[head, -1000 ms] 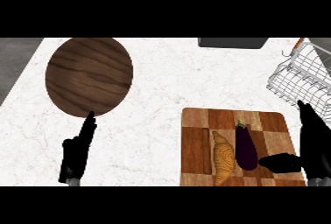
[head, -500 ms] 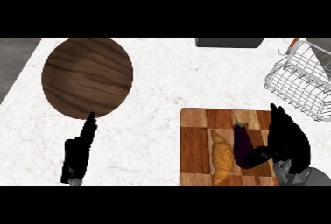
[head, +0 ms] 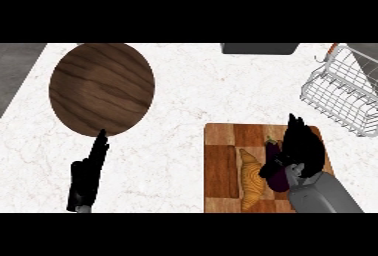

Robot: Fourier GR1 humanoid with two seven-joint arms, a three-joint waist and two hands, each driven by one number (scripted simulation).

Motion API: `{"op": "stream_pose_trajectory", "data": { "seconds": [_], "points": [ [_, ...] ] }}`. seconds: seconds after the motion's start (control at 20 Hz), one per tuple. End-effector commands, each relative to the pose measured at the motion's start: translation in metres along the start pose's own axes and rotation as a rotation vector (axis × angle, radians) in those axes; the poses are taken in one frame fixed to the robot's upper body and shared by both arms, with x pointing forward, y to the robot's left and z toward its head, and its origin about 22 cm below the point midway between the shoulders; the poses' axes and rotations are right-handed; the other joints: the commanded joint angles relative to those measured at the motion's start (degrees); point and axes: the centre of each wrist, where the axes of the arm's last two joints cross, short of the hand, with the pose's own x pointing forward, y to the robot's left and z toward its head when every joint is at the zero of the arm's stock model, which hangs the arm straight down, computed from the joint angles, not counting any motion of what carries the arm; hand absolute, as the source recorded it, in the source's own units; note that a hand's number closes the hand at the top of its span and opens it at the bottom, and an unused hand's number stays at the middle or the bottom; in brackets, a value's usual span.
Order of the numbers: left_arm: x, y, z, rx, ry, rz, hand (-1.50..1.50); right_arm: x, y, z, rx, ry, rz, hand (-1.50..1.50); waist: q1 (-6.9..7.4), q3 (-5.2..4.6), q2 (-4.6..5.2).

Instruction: Pick the eggplant from the cutting board and place it in the tiered basket

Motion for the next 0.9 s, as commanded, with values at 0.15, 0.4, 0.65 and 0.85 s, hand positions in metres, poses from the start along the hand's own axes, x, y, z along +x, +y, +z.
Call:
{"op": "stream_pose_trajectory", "data": {
  "seconds": [0.15, 0.4, 0.65, 0.85],
  "points": [
    [-0.005, -0.005, 0.002, -0.004, 0.015, 0.01, 0.0, 0.027, 0.013, -0.007, 0.105, 0.274, 0.132, -1.5, -0.32, 0.0, 0.06],
    [-0.004, 0.011, -0.004, 0.011, -0.001, -0.007, 0.0, 0.04, 0.001, -0.01, 0.118, 0.275, 0.135, -1.5, -0.5, 0.03, 0.04],
    [-0.001, -0.003, 0.0, -0.004, 0.0, 0.0, 0.0, 0.04, 0.018, -0.021, 0.137, 0.309, 0.152, -1.5, -0.33, 0.08, 0.18],
    [0.003, -0.01, 0.004, 0.007, 0.01, -0.007, 0.0, 0.025, 0.021, -0.025, 0.196, 0.333, 0.125, -1.5, -0.92, 0.13, -0.06]
  ]
}}
